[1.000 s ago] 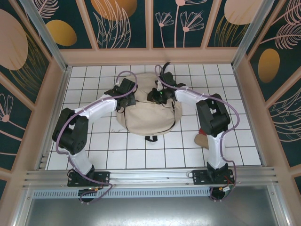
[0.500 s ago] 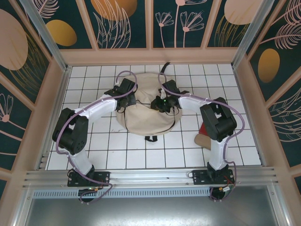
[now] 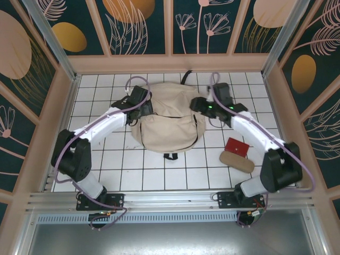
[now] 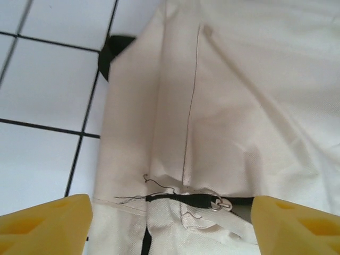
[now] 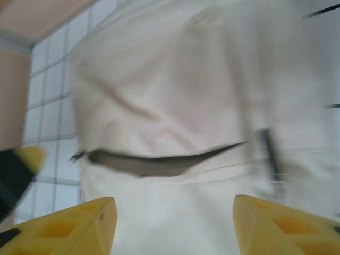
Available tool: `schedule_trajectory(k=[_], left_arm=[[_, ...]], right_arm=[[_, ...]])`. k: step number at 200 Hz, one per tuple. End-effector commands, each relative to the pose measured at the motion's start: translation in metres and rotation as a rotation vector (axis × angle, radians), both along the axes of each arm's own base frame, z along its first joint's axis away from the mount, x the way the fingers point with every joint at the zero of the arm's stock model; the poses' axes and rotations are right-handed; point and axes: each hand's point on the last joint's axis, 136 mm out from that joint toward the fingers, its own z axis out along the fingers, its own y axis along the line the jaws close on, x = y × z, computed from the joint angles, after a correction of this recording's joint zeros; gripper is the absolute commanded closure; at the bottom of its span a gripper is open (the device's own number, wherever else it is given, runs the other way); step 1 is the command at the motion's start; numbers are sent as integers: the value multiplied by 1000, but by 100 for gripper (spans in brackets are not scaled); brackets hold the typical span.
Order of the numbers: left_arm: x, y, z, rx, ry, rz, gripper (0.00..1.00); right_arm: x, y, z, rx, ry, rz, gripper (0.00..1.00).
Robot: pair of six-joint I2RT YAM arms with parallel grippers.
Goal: Pack the student bag
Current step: Open the student bag at the top-center of the table, then move the card holder to the middle-right of the table.
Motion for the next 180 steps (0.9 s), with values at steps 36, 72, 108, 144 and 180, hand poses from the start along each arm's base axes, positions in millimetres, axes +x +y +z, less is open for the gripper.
schedule_trajectory(k=[36,72,108,144,180], left_arm=[[-3,9,44,-29,-122,-5,5],[-3,7,41,-32,-120,-17,2],[-2,1,34,-46,-107,-36,2],[0,-2,28,-47,-92,-45,2],[1,-5,25,-48,-84,-54,2]], right_arm=[[-62,-149,-100,-329,301,-415,4],[-91,-182,-131,-365,409,-555,1],[-112,-193,-156,-355,497,-593,1],[-109,-172,-166,-201,515,-530,2],[-77,-132,-147,-95,457,-445,6]])
